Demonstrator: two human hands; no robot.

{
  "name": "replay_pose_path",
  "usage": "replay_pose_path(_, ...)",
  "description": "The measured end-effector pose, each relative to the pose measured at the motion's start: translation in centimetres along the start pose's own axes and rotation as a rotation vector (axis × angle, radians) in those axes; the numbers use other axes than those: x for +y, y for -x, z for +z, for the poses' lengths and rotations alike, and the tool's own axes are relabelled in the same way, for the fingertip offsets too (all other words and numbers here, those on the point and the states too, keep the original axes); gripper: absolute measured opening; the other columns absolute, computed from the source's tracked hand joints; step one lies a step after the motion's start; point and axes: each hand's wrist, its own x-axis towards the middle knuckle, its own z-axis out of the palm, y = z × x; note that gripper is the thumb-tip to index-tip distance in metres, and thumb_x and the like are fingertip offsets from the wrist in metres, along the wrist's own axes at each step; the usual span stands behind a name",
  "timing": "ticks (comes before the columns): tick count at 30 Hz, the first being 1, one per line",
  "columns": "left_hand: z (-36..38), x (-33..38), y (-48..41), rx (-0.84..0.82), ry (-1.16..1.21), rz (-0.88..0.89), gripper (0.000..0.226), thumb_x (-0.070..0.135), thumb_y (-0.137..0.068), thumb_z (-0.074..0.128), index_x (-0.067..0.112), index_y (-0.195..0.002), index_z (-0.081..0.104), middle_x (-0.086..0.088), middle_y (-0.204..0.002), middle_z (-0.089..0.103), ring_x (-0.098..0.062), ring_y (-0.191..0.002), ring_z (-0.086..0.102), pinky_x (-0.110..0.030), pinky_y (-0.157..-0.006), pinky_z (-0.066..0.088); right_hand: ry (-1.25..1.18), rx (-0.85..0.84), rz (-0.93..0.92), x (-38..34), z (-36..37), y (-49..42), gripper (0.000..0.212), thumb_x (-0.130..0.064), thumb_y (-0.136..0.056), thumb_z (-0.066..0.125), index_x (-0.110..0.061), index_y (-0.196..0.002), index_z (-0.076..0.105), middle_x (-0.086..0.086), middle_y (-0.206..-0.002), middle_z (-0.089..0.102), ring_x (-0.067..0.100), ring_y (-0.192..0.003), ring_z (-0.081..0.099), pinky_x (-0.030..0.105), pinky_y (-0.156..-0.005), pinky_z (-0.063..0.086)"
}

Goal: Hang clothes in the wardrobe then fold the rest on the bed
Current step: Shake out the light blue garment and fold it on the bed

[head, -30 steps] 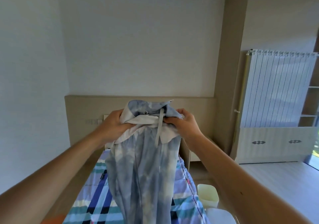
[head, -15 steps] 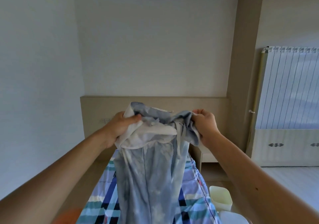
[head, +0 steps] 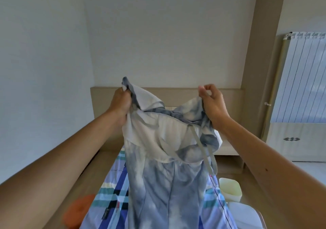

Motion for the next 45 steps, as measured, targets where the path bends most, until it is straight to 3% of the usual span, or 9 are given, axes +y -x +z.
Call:
replay_pose_path(4, -0.5, 1.8, -0.1, 0.053, -0.041, 0.035, 0.052, 0.052, -0.106, 0.034, 0.017, -0.07, 0.049, -0.002, -0.064, 0.054, -0.02, -0.062, 0.053, -0.03, -0.063, 0.042, 0.557, -0.498, -0.287, -0.4, -0.7, 0.8, 0.066, -0.06, -0.067, 0.083, -0.03, -0.113, 0.047, -0.004, -0.083, 0.064, 0.008, -0.07, 0.059, 0.026, -0.067, 0.05)
replay_pose_path(9, -3.1, 2.6, -0.6, 0.073, -0.18, 0.097, 0.04, 0.043, -0.105, 0.036, 0.02, -0.077, 0.054, -0.001, -0.078, 0.06, -0.022, -0.077, 0.059, -0.031, -0.068, 0.045, 1.358, -0.518, -0.191, 2.5, -1.4, 0.3, 0.017, -0.019, -0.084, 0.062, -0.025, -0.099, 0.067, 0.006, -0.102, 0.07, 0.03, -0.093, 0.066, 0.036, -0.072, 0.049)
replay_pose_path(20, -6.6, 1.8, 2.0, -0.415, -0.661, 0.441, 0.037, 0.041, -0.101, 0.051, 0.028, -0.068, 0.043, 0.019, -0.059, 0.054, 0.004, -0.054, 0.048, -0.015, -0.058, 0.037, -0.46, 0.112, 0.639, 3.0, 0.1, -0.5, 0.03, -0.004, -0.101, 0.037, -0.006, -0.083, 0.06, 0.011, -0.083, 0.062, 0.021, -0.073, 0.063, 0.032, -0.062, 0.059)
replay_pose_path(23, -7.6, 2.2, 2.7, -0.639, -0.846, 0.46, 0.037, 0.058, -0.068, 0.075, 0.042, -0.086, 0.047, 0.033, -0.076, 0.056, 0.007, -0.071, 0.055, -0.011, -0.064, 0.042, -0.361, 0.093, 0.664, 2.4, 0.9, -0.2, 0.015, -0.02, -0.089, 0.052, -0.008, -0.087, 0.06, 0.01, -0.088, 0.064, 0.026, -0.08, 0.063, 0.039, -0.076, 0.055)
replay_pose_path(26, -8.3, 1.5, 2.3, -0.722, -1.226, 0.452, 0.081, 0.071, -0.045, 0.085, 0.032, -0.106, 0.05, 0.015, -0.094, 0.063, -0.01, -0.083, 0.062, -0.03, -0.068, 0.052, 0.079, -0.371, 0.214, 0.8, 1.3, 1.2, 0.04, -0.054, -0.083, 0.053, -0.018, -0.092, 0.068, -0.004, -0.088, 0.067, 0.022, -0.085, 0.063, 0.032, -0.081, 0.048)
replay_pose_path(29, -8.5, 0.2, 1.7, -0.72, -1.476, 0.515, 0.06, 0.058, -0.059, 0.086, 0.022, -0.094, 0.052, 0.006, -0.076, 0.058, -0.015, -0.066, 0.056, -0.031, -0.056, 0.043, 0.855, -0.938, -0.245, 0.5, 2.4, 3.9, 0.081, -0.084, -0.056, 0.058, -0.035, -0.121, 0.057, -0.017, -0.096, 0.062, 0.011, -0.086, 0.061, 0.028, -0.082, 0.046)
replay_pose_path(32, -8.7, -0.8, 1.4, -0.707, -1.446, 0.485, 0.042, 0.018, -0.082, 0.073, 0.018, -0.06, 0.038, 0.004, -0.054, 0.041, -0.012, -0.049, 0.035, -0.027, -0.049, 0.024, 1.208, -0.896, -0.433, 2.5, 4.0, 5.6, 0.046, -0.063, -0.071, 0.07, -0.028, -0.097, 0.059, -0.008, -0.086, 0.062, 0.019, -0.081, 0.061, 0.035, -0.075, 0.051)
replay_pose_path(38, -9.8, -2.0, 1.7, -0.649, -1.06, 0.092, 0.038, 0.012, -0.077, 0.054, 0.024, -0.048, 0.033, 0.011, -0.05, 0.033, -0.008, -0.05, 0.031, -0.024, -0.053, 0.025, 0.823, -0.824, -0.027, 3.5, 4.2, 3.5, 0.015, -0.03, -0.094, 0.065, -0.015, -0.093, 0.061, 0.001, -0.09, 0.063, 0.021, -0.085, 0.06, 0.032, -0.074, 0.046)
replay_pose_path(45, -7.1, -3.6, 3.4, -0.441, -0.604, -0.46, 0.014, 0.017, -0.097, 0.062, 0.009, -0.086, 0.065, -0.006, -0.078, 0.069, -0.021, -0.073, 0.065, -0.029, -0.062, 0.05, 0.113, -0.799, 0.68, 2.4, 5.7, 4.3, 0.009, -0.01, -0.092, 0.061, -0.002, -0.093, 0.066, 0.012, -0.08, 0.072, 0.022, -0.065, 0.069, 0.03, -0.061, 0.06)
